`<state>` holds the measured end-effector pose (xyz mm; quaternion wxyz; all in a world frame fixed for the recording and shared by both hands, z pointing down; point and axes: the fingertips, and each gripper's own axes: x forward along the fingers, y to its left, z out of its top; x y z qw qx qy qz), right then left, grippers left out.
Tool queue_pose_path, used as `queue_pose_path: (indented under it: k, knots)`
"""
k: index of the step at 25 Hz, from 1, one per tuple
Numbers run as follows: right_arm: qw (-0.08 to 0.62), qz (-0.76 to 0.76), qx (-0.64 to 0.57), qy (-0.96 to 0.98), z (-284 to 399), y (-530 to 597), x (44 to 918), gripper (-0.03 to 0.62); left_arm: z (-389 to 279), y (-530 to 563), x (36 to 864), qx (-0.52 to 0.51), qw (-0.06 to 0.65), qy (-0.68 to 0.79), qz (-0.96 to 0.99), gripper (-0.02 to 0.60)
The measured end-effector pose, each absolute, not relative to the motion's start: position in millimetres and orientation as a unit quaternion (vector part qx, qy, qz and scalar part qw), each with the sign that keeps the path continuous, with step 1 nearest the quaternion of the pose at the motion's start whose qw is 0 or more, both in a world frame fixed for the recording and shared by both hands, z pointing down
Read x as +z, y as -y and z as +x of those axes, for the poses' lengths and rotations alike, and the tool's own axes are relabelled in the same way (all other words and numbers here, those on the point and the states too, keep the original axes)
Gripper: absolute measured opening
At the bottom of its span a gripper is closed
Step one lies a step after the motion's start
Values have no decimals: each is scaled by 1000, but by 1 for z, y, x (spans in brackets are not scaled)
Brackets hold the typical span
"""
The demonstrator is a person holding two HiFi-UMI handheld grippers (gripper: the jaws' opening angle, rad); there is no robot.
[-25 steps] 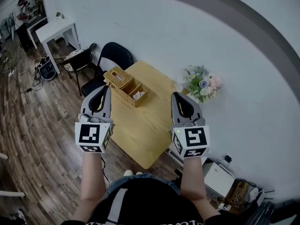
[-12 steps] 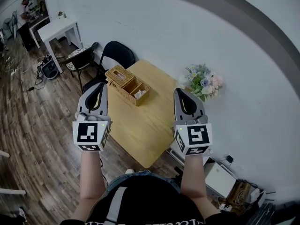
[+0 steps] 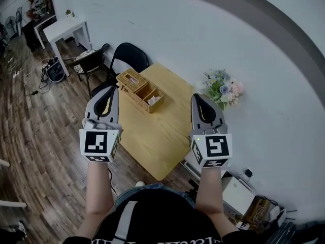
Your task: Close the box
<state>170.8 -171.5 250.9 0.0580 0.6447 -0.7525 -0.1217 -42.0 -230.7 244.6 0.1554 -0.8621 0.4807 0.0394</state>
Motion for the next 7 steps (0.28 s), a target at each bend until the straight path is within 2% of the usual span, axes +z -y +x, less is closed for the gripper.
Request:
queue_pose_path:
  k: [7]
  knots:
    - [57,646,-128,750,168,169,250,15,-48,226,242,45,159,-480,-861,12]
